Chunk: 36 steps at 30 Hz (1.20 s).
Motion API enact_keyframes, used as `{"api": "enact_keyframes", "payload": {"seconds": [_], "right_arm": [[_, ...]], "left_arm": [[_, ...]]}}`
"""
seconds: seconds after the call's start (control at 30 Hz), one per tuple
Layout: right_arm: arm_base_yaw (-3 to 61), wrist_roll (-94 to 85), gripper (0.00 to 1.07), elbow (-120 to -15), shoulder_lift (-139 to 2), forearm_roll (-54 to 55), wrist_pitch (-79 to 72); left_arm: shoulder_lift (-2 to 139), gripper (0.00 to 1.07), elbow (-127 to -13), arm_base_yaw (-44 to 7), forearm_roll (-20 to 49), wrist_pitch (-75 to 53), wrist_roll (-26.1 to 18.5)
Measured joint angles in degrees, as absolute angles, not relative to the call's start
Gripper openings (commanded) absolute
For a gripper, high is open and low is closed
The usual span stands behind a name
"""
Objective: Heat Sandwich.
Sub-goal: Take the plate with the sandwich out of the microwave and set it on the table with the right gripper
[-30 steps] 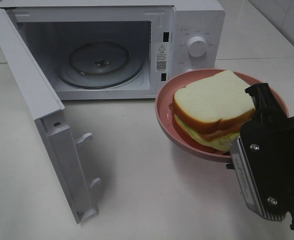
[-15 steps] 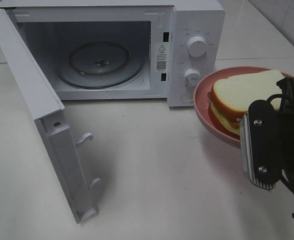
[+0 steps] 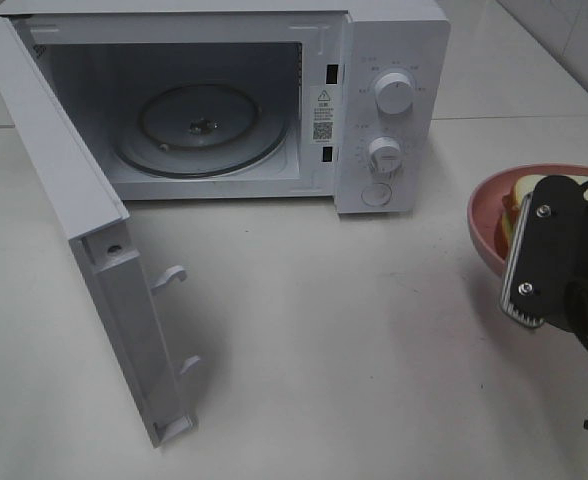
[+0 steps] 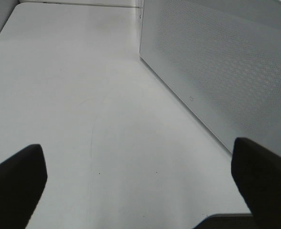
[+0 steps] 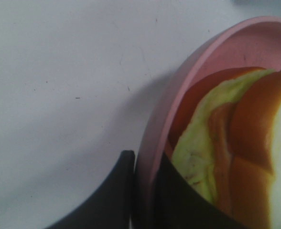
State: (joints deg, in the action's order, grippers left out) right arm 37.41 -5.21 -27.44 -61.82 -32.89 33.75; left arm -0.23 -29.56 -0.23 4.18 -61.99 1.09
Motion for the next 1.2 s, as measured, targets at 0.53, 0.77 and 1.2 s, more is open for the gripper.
{"api": "enact_keyframes", "payload": {"seconds": [0.53, 0.77, 1.2], "right_arm": [[37.41, 20.57, 0.03, -27.44, -61.82, -41.14, 42.63], [37.41, 28.88, 0.03, -27.44, -64.0, -43.6, 44.35], [34.26, 46.24, 0.03, -27.44, -77.18, -48.53, 37.76]], "left_arm": [[-0.23, 0.98, -29.56, -0.23, 4.18, -61.99, 1.09], [-0.23, 0.98, -29.56, -0.23, 4.18, -61.99, 1.09], [-0.23, 0.98, -29.56, -0.23, 4.18, -61.99, 1.09]]}}
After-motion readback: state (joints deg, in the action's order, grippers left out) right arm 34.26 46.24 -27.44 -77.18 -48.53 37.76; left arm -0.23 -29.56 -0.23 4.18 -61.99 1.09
